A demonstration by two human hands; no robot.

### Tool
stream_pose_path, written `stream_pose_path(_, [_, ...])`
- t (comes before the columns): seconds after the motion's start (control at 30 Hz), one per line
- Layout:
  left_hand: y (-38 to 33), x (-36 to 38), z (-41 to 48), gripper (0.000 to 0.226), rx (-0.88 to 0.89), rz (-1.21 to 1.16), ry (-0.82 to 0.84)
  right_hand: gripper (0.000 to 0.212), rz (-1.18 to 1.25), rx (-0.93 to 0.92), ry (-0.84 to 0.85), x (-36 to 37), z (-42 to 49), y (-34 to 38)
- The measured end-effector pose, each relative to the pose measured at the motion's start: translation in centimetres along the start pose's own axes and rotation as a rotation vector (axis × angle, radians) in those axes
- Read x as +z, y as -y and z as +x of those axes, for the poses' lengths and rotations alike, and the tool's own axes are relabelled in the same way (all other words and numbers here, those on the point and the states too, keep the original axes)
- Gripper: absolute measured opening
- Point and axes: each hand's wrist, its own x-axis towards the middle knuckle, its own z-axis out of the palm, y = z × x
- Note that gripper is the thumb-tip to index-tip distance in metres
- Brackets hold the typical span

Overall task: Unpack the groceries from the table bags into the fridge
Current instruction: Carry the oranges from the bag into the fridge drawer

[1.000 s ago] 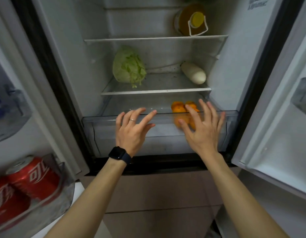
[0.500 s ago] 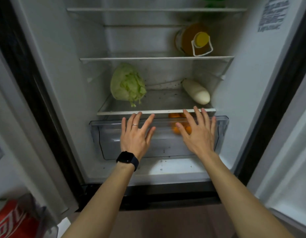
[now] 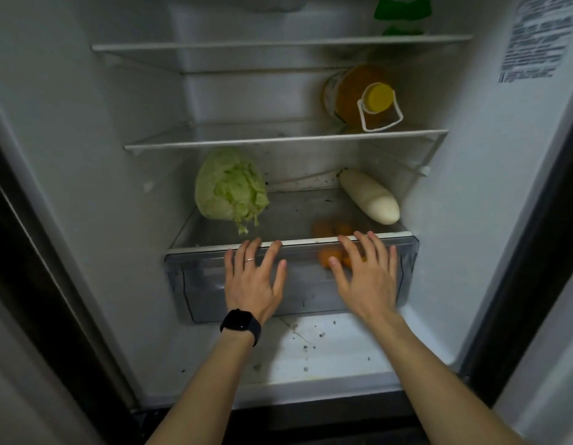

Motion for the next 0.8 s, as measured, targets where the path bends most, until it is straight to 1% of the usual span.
stream_pose_path(0.1, [-0.1,-0.1,0.1,0.041,-0.008,0.001,0.040,0.054,-0.044,0.016,0.057,-0.8,0.0,0.3])
stream_pose_path(0.17, [-0.3,-0.7,0.3,0.042,-0.026,0.014,0.108,0.054,-0.056,0.011,0.190,-2.2,0.7,0.5])
stream_pose_path(0.23, [-0.7,-2.1,0.5,0.044,-0.045,0.013,0.213,0.057,-0.055,0.009,0.345,-3.9,1.3,0.7])
stream_pose_path(0.27, [-1.0,-3.0,0.8,0.046,-0.048,-0.003,0.284,0.059,-0.018,0.018,0.375,-4.8,1.2,0.7])
stream_pose_path(0.33, [-1.5,-4.8,1.2,0.057,-0.057,-0.039,0.406,0.054,0.129,0.014,0.327,-7.5,-0.4,0.8])
stream_pose_path(0.37, [-1.9,-5.8,1.1,0.062,-0.063,-0.054,0.439,0.051,0.218,0.004,0.294,-9.0,-1.9,0.8])
stream_pose_path(0.47, [-4.1,-8.9,-1.3,0.061,-0.067,-0.110,0.446,0.045,0.429,0.042,0.248,-13.9,-8.2,0.2])
stream_pose_path(0.57, [-7.1,-11.7,-5.9,0.057,-0.070,-0.178,0.443,0.038,0.505,0.114,0.235,-18.8,-14.6,-0.9])
stream_pose_path(0.67, [-10.6,-14.3,-10.7,0.056,-0.032,-0.222,0.464,0.035,0.545,0.144,0.230,-23.3,-19.9,-2.3])
stream_pose_path(0.8, [-15.5,-17.5,-16.1,0.054,0.017,-0.319,0.434,0.029,0.529,0.173,0.130,-28.3,-25.3,-4.5])
